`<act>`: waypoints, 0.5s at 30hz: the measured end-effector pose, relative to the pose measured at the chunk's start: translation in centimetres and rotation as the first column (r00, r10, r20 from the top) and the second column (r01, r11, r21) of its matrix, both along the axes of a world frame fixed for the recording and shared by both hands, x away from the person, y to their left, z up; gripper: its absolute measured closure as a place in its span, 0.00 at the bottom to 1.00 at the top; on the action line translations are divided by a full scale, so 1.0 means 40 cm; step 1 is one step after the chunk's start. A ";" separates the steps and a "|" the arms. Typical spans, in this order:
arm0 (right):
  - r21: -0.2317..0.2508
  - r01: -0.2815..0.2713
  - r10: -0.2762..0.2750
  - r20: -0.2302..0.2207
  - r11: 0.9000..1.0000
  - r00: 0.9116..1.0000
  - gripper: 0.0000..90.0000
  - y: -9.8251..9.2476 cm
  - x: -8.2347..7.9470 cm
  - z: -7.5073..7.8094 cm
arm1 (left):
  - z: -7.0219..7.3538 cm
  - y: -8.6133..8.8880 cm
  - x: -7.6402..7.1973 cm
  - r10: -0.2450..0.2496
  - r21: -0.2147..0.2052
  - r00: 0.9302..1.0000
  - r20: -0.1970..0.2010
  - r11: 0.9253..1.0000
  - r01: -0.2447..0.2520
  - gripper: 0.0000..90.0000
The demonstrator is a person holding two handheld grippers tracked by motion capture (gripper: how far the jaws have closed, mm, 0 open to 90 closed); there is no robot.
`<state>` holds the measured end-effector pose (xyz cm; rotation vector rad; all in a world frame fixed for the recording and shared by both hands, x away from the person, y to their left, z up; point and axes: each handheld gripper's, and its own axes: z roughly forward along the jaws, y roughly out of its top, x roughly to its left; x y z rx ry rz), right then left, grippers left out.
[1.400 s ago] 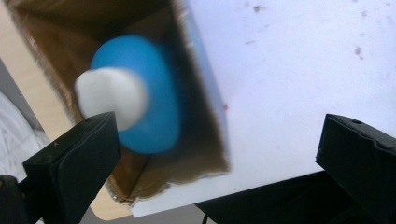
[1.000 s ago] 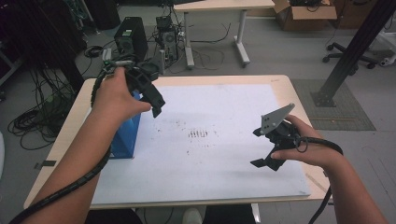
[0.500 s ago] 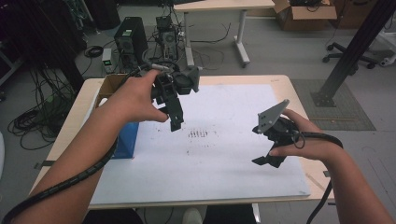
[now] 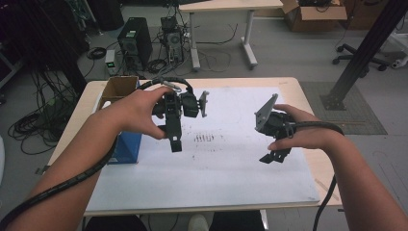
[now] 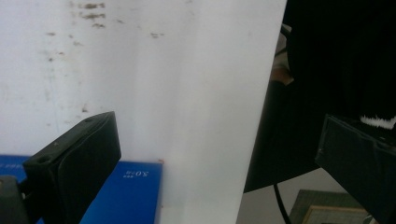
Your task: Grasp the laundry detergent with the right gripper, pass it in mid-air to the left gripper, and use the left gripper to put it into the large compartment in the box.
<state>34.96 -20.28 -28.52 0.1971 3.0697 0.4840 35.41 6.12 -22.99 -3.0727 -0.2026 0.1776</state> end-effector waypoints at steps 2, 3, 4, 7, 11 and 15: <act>-0.023 0.001 -0.001 -0.004 1.000 1.000 0.04 0.004 0.001 -0.004 | -0.011 0.005 -0.003 0.004 0.003 1.000 -0.004 1.000 -0.004 0.00; -0.034 0.001 -0.001 -0.004 0.999 1.000 0.04 0.006 0.001 -0.005 | -0.016 0.008 -0.003 -0.001 0.007 1.000 -0.005 1.000 0.001 0.00; -0.042 0.003 -0.003 -0.005 0.999 1.000 0.04 0.008 0.001 -0.005 | -0.020 0.011 -0.003 -0.002 0.006 1.000 -0.004 1.000 0.002 0.00; -0.053 0.005 -0.006 -0.012 0.999 1.000 0.04 0.012 0.004 -0.002 | -0.028 0.022 -0.001 0.013 -0.004 1.000 -0.001 1.000 -0.013 0.00; -0.066 0.005 -0.005 -0.015 0.998 1.000 0.04 0.015 0.014 0.000 | -0.028 0.030 0.005 0.031 -0.012 1.000 0.002 0.999 -0.031 0.00; -0.069 0.001 -0.002 -0.020 0.998 1.000 0.04 0.018 0.024 -0.001 | -0.025 0.029 0.012 0.024 -0.022 1.000 0.006 0.999 -0.024 0.00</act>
